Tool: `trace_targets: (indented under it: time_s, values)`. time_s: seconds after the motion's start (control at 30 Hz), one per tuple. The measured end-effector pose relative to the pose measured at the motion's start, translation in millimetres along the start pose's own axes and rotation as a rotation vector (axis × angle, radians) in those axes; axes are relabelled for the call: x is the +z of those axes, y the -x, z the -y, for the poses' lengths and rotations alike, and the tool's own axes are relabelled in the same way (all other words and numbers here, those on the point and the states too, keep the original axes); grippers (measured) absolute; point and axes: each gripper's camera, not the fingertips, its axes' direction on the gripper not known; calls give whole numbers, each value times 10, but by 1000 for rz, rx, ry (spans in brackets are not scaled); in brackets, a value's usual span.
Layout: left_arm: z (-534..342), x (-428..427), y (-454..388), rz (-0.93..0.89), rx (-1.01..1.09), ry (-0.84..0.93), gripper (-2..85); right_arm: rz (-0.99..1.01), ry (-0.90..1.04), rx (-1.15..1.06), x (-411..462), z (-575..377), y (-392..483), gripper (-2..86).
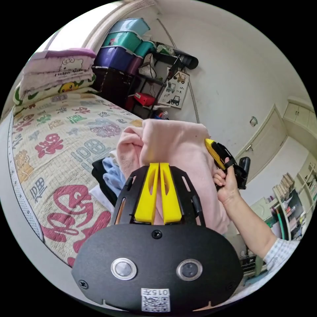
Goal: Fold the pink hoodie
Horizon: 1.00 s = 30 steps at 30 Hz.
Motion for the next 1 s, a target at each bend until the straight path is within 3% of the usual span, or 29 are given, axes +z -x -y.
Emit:
trace_targets:
  time_s: [0.1, 0.2, 0.4, 0.47, 0.57, 0.77, 0.87, 1.0]
  values:
    - [-316, -837, 150, -95, -33, -34, -7, -158, 17, 0, 36, -200, 54, 19]
    - [-1012, -2021, 315, -144, -24, -63, -6, -244, -41, -161, -183, -539, 448, 36]
    - [-3259, -4669, 694, 235, -120, -174, -2, -112, -11, -382, -571, -1652, 1081, 30]
    - [-4192, -5654, 858, 421, -322, -319, 11, -103, 74, -536, -354, -2241, 1388, 34]
    - [-5146, -6518, 924, 495, -470, -477, 56, -152, 205, -702, 184, -2816, 1798, 48]
    - [-6776, -7369, 688, 802, -615, -664, 100, 76, 396, -857, 1227, -3765, 2708, 58]
    - [-7354, -7814, 792, 805, -759, -800, 122, 182, 492, -940, 1736, -4388, 3116, 59]
    - [-7806, -8119, 968, 923, -891, -780, 139, 365, 638, -911, 2382, -5196, 3391, 61]
